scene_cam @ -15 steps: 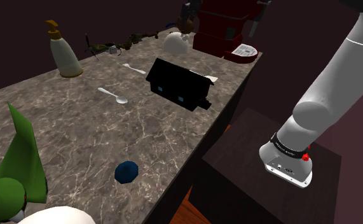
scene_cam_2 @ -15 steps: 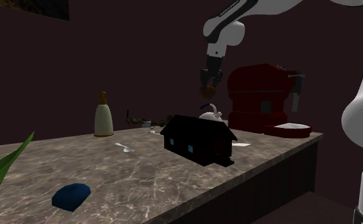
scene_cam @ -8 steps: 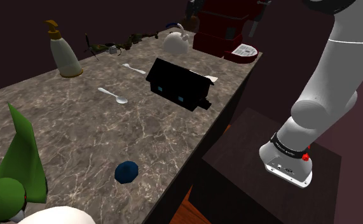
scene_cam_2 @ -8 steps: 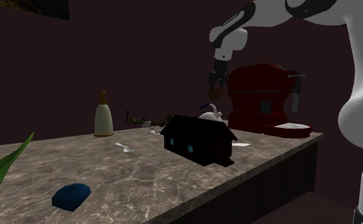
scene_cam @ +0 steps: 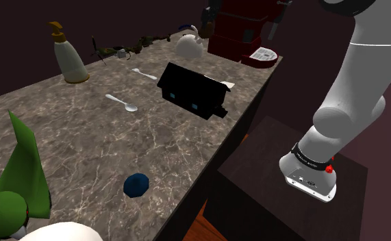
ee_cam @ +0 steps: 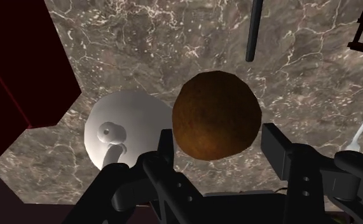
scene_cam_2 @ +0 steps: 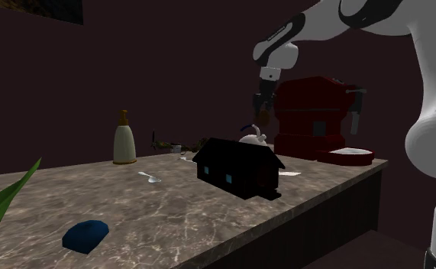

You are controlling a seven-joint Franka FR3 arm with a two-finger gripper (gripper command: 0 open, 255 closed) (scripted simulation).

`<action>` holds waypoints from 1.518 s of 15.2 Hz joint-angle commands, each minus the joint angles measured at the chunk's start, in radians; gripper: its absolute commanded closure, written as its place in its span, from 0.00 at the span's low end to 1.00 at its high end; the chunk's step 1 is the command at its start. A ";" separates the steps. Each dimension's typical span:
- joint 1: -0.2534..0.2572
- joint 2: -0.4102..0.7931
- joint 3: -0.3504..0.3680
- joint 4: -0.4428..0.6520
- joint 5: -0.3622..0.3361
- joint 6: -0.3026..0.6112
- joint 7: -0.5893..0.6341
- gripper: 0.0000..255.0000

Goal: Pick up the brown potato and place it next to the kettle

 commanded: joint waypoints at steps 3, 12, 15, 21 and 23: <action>-0.001 0.001 0.000 -0.051 0.002 0.052 -0.004 1.00; -0.002 0.018 0.000 -0.148 0.003 0.166 -0.008 1.00; -0.001 0.028 0.000 -0.175 0.003 0.203 -0.010 1.00; -0.001 0.052 -0.001 -0.222 0.003 0.274 -0.013 1.00; -0.001 0.061 -0.001 -0.236 0.003 0.297 -0.013 1.00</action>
